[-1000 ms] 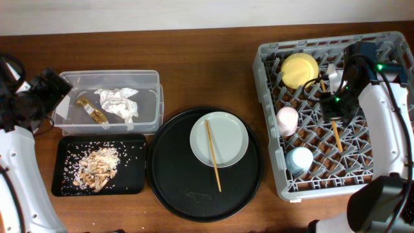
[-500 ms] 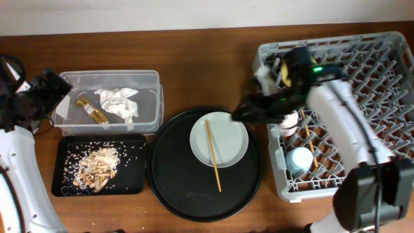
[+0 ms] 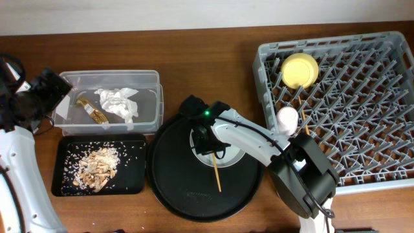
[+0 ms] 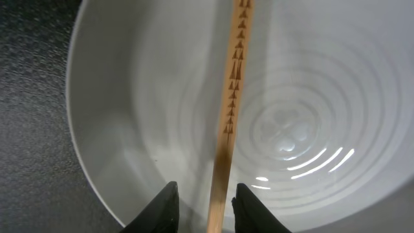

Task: Sort waste into correct bins and load items into the dishwasher rack
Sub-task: 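Grasp the second chopstick with the right gripper and place it in the rack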

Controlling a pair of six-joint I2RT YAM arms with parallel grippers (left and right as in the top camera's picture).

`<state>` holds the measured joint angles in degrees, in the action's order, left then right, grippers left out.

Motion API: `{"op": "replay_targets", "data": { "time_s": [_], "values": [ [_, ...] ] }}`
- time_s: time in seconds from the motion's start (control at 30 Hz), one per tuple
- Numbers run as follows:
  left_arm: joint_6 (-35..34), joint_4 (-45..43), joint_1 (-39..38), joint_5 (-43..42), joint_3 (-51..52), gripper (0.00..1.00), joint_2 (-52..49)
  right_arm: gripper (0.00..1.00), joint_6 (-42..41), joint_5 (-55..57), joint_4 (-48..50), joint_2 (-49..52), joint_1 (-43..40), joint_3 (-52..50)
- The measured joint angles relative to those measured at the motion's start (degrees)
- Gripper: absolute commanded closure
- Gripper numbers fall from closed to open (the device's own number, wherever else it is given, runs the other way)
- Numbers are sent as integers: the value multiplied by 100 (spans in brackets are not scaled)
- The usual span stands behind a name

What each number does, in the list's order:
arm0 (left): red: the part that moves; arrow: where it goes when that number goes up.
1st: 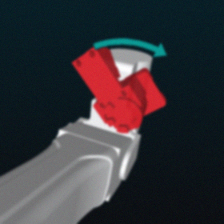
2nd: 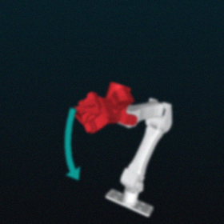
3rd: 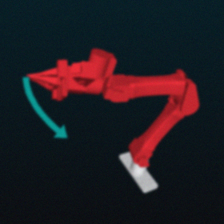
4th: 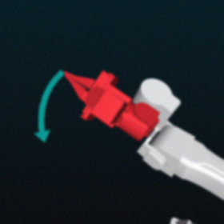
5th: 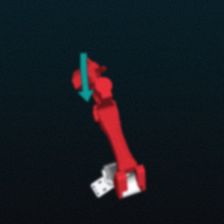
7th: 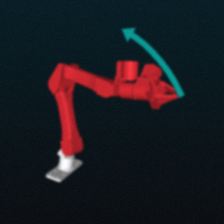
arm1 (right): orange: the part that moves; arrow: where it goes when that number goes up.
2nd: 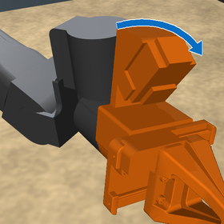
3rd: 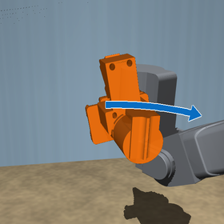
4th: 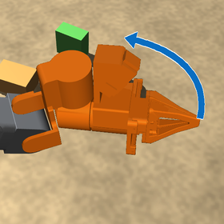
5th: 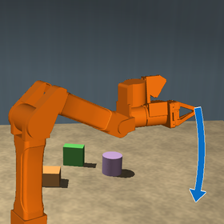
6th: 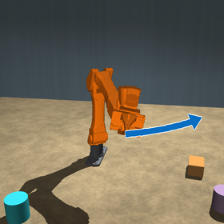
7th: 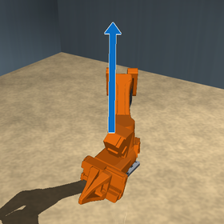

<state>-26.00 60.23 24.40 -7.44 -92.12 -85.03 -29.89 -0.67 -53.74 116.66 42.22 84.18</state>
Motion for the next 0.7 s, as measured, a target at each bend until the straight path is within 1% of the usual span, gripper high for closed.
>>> {"op": "replay_targets", "data": {
  "time_s": [0.03, 0.07, 0.1, 0.13, 0.17, 0.3, 0.37, 0.43, 0.47, 0.5, 0.53, 0.6, 0.63, 0.67, 0.7],
  "values": [
    [0, 0, 0, 0, 0, 1, -2, 93, -28, 11, 2, 0, 0, 0],
    [-2, 0, 0, 0, 0, 1, -2, 94, -42, 24, 2, 0, 0, 0],
    [-2, 0, 0, 0, 0, 1, -2, 91, -35, 28, 0, 0, 0, 0],
    [0, 0, 0, 0, 0, 1, -2, 79, -33, 28, 0, 0, 0, 0],
    [0, 0, 0, 0, 0, 1, 0, 72, -42, 37, -7, 4, -2, 0],
    [0, 0, 0, -2, 0, 1, 0, 72, -35, 48, -15, 9, -11, 0],
    [0, 0, 0, 0, 0, 1, 0, 73, -33, 48, 7, 9, -11, -13],
    [0, 0, 0, -2, 0, 1, -2, 84, -22, 48, 271, 17, -11, -282],
    [0, 0, 0, 0, 0, 1, 0, 87, -9, 48, 262, 22, -11, -380],
    [-2, 0, 0, 0, 0, 1, -2, 94, -31, 48, 269, 22, -11, -378],
    [0, 0, 0, 0, 0, 1, -2, 96, -24, 50, 190, 22, -11, -378],
    [0, 0, 0, 0, 0, 1, 0, 96, 57, 68, -140, 33, -35, -264],
    [0, 0, 0, 0, 0, 1, -2, 96, 138, 68, -640, 57, -101, 66],
    [0, -2, 0, 0, 0, 1, 0, 96, 199, 68, -802, 70, -195, 348],
    [0, -2, 0, 2, 0, 1, 0, 96, 654, 66, -1469, 59, -398, 911]
  ]
}}
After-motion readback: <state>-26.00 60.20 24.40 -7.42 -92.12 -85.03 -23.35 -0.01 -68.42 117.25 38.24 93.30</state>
